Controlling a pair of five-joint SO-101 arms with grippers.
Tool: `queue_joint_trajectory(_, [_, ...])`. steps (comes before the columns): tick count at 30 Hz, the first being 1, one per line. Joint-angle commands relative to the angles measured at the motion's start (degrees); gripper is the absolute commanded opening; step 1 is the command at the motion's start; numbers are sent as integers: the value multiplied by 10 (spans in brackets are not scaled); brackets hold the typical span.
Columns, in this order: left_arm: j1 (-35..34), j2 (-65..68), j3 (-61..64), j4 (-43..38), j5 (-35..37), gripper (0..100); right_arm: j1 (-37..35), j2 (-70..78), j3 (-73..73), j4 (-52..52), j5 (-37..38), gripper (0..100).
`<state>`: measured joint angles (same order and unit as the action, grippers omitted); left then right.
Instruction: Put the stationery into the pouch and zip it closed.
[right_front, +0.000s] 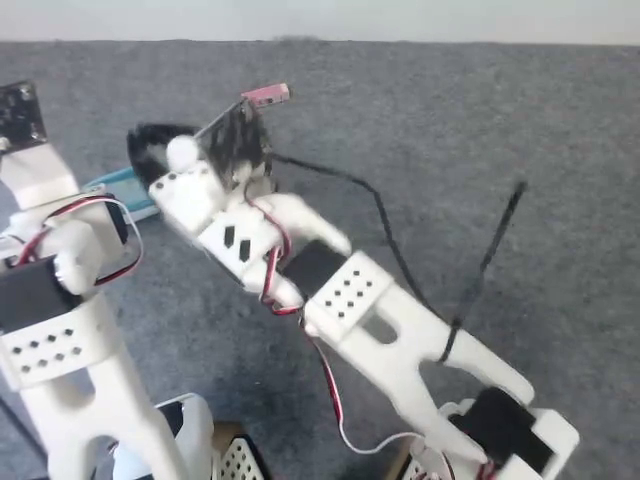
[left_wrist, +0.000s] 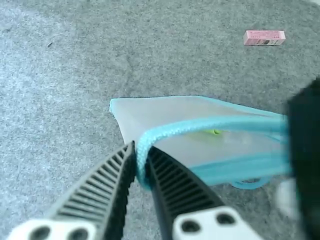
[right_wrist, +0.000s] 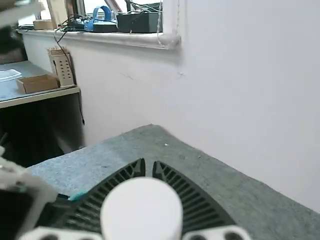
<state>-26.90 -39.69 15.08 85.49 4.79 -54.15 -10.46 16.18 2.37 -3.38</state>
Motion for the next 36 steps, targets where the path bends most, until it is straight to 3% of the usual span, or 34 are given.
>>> queue_joint_trajectory(1, [-7, -1, -17, -22, -4, 12, -8, -15, -23, -26, 18, 6])
queue_joint_trajectory(9, [-18, -2, -19, -23, -4, 12, -7, 53, -159, 41, 17, 6])
queue_joint_trajectory(22, [-15, 1, -116, 65, -16, 11, 2, 63, -181, 71, -84, 7])
queue_joint_trajectory(28, [42, 6, -134, 104, -13, 11, 15, 47, -180, 105, -90, 7])
queue_joint_trajectory(36, [42, 67, -173, 134, -5, 10, 29, 68, -180, 99, -121, 7])
